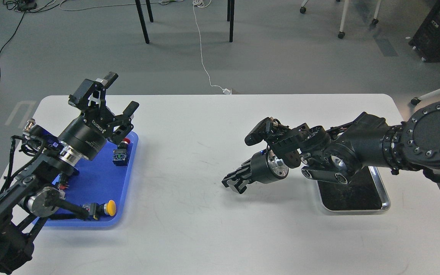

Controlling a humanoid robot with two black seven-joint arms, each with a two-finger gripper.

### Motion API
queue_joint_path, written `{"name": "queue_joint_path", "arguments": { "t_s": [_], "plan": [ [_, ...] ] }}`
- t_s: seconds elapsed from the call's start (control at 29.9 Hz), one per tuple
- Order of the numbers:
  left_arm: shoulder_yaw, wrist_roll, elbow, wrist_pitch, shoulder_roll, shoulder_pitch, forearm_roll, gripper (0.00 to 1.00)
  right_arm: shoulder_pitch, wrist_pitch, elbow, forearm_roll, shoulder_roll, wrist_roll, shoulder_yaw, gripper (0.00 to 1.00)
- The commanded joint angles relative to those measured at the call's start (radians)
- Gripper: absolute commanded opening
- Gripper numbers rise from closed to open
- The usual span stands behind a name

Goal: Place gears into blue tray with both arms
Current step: 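Carry the black part toward the table center and release it, then reach the left gripper to the black part and grasp it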

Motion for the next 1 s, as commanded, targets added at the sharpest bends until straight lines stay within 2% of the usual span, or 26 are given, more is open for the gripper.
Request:
{"name": "queue_joint_path", "arguments": {
  "t_s": [0.0, 0.1, 0.3, 0.43, 0.5, 0.63, 0.73, 0.8, 0.97],
  "plan": [
    [0.0, -0.001, 0.0, 0.0, -0.001, 0.001, 0.0, 0.98, -0.01, 0.0, -0.005, 0.001, 0.0, 0.0, -0.003, 0.24],
    [0.002, -0.001, 0.0, 0.0, -0.001, 0.001, 0.0, 0.98, -0.01, 0.0, -0.005, 0.001, 0.0, 0.0, -0.003, 0.32],
    [0.002, -0.001, 0.0, 0.0, 0.0, 0.001, 0.0, 0.98, -0.008, -0.026, -0.005, 0.002, 0.0, 0.0, 0.0, 0.75],
    [0.002, -0.001, 0.0, 0.001, 0.008, 0.001, 0.005, 0.98, 0.002, -0.043, -0.005, 0.016, 0.0, 0.0, 0.017, 0.94],
    [0.002, -0.002, 0.0, 0.001, 0.012, 0.001, 0.005, 0.98, 0.01, -0.041, -0.005, 0.034, 0.0, 0.0, 0.023, 0.96],
    [0.015, -0.034, 0.0, 0.0, 0.046, 0.0, 0.009, 0.98, 0.027, -0.037, 0.007, 0.053, -0.122, 0.0, 0.115, 0.97],
    [0.021, -0.086, -0.005, 0.0, 0.072, -0.019, 0.073, 0.98, -0.014, -0.035, 0.017, 0.117, -0.239, 0.0, 0.248, 0.97],
    [0.023, -0.12, -0.015, -0.002, 0.091, -0.034, 0.162, 0.98, -0.083, -0.037, 0.023, 0.198, -0.293, 0.0, 0.339, 0.97],
    [0.043, -0.12, -0.083, 0.0, 0.095, -0.062, 0.38, 0.98, -0.328, -0.046, 0.026, 0.416, -0.374, 0.0, 0.704, 0.97]
  ]
}}
